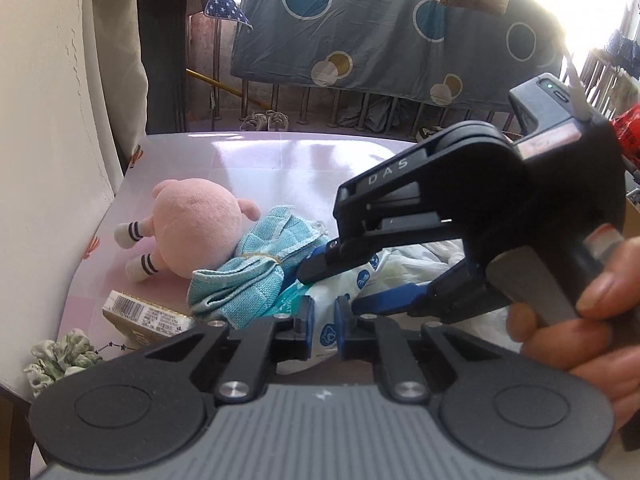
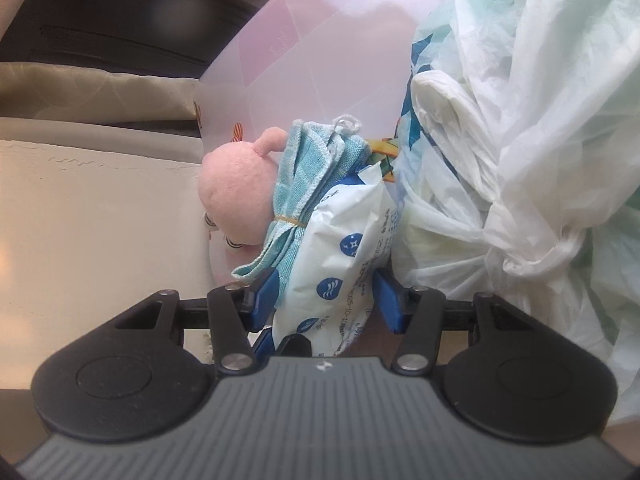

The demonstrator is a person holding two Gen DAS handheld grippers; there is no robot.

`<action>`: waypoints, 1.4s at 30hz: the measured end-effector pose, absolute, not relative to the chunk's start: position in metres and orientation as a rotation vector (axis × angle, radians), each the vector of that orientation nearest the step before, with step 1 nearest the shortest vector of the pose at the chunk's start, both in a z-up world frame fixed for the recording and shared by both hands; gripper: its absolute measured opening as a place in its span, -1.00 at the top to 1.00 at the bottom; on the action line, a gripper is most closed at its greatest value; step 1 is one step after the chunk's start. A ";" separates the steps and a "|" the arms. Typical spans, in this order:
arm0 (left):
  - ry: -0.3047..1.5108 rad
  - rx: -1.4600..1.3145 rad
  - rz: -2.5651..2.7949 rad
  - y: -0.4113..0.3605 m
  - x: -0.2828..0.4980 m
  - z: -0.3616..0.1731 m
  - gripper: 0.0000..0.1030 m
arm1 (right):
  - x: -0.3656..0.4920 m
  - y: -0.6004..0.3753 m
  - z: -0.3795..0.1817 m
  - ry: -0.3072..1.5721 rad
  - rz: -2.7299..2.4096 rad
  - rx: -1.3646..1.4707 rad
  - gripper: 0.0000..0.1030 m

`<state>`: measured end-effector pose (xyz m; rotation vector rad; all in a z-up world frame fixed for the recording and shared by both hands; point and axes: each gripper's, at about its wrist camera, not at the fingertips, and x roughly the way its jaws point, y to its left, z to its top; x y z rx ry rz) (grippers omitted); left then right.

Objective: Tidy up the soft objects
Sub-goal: 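Lift the wet-wipe pack with the right gripper and carry it to the box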

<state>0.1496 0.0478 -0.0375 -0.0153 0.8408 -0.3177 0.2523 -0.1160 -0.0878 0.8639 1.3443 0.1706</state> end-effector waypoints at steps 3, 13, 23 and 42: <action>0.845 -0.054 -0.341 0.055 0.147 -0.037 0.80 | 0.248 -0.123 -0.089 1.321 0.181 0.856 0.33; 0.803 -0.182 -0.298 0.104 0.122 -0.001 0.38 | 0.228 -0.143 -0.052 1.189 0.297 0.843 0.39; 0.819 -0.258 -0.245 0.146 0.085 0.010 0.37 | 0.175 -0.143 -0.039 1.219 0.582 0.879 0.39; 1.002 -0.315 -0.406 0.119 0.097 -0.046 0.00 | 0.163 -0.129 -0.064 1.294 0.548 0.698 0.37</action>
